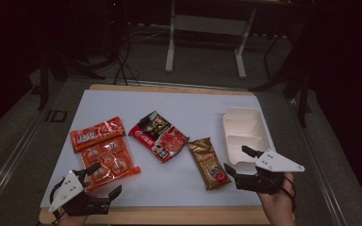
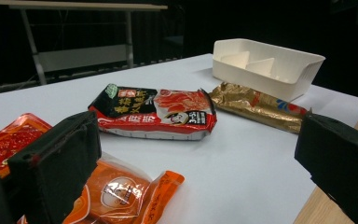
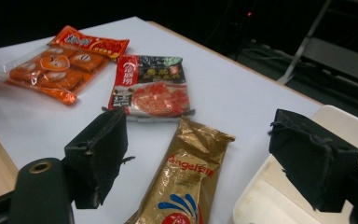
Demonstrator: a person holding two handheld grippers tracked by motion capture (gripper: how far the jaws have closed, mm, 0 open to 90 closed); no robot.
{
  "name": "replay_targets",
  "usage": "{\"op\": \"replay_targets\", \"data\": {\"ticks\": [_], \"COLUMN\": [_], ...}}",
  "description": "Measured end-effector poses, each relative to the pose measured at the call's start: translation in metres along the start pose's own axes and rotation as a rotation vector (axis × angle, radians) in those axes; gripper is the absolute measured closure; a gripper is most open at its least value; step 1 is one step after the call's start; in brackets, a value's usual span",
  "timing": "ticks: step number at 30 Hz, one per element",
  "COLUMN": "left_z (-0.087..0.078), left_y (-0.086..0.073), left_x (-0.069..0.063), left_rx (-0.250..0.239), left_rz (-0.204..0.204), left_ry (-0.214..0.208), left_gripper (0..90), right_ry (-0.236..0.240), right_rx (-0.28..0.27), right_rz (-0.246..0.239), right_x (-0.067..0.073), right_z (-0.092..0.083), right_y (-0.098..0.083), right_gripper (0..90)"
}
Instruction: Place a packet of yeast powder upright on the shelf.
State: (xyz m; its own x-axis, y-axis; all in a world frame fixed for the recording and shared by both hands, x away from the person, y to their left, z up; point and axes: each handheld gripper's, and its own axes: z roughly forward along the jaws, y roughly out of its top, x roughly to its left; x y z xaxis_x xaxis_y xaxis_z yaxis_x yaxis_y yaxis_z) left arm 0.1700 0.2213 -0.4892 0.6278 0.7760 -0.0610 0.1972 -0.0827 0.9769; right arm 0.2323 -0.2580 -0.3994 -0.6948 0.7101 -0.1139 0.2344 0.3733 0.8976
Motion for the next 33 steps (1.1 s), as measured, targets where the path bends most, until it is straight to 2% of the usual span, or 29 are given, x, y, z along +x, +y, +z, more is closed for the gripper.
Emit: {"op": "replay_targets", "data": {"ticks": [2,3,6,8,10,14,17,22,25,27,28,30,33], "left_z": [0.0,0.0,0.001,0.001,0.001,0.002,0.002,0.003,0.003,0.003,0.003,0.003,0.004], "left_y": [0.0,0.0,0.0,0.0,0.0,0.0,0.0,0.0,0.0,0.0,0.0,0.0,0.0], "left_x": [0.0,0.0,0.0,0.0,0.0,0.001,0.0,0.001,0.0,0.0,0.001,0.001,0.001], "left_rx": [0.001,-0.001,0.0,0.0,-0.002,0.002,0.002,0.006,0.006,0.009,0.01,0.012,0.012], "left_rz": [-0.002,-0.003,0.0,0.0,0.0,-0.002,-0.002,-0.005,-0.006,-0.005,-0.003,-0.004,-0.004], "left_ry": [0.0,0.0,-0.003,-0.003,-0.003,-0.006,-0.008,-0.014,-0.016,-0.019,-0.019,-0.023,-0.023], "left_gripper": [1.0,1.0,1.0,1.0,1.0,1.0,1.0,1.0,1.0,1.0,0.9,0.9,1.0], "right_ry": [0.003,0.018,0.044,0.038,0.03,0.022,0.033,0.112,0.121,0.105,0.113,0.118,0.112], "right_rx": [0.003,0.025,0.045,0.058,0.079,0.102,0.139,0.158,0.198,0.196,0.2,0.197,0.224], "right_rz": [-0.002,-0.001,0.004,-0.009,-0.043,-0.064,-0.045,0.017,0.059,0.08,0.09,0.139,0.15], "right_x": [-0.001,-0.002,-0.004,-0.004,-0.004,-0.003,-0.005,-0.014,-0.02,-0.022,-0.024,-0.028,-0.031], "right_z": [0.003,0.01,0.021,0.025,0.034,0.048,0.058,0.074,0.085,0.091,0.094,0.099,0.105], "right_y": [0.001,0.004,0.006,0.007,0.009,0.012,0.015,0.02,0.02,0.02,0.019,0.018,0.017], "right_gripper": [19.0,18.1,16.1,15.8,14.3,14.1,14.3,12.2,10.0,10.0,9.9,9.9,10.0]}}
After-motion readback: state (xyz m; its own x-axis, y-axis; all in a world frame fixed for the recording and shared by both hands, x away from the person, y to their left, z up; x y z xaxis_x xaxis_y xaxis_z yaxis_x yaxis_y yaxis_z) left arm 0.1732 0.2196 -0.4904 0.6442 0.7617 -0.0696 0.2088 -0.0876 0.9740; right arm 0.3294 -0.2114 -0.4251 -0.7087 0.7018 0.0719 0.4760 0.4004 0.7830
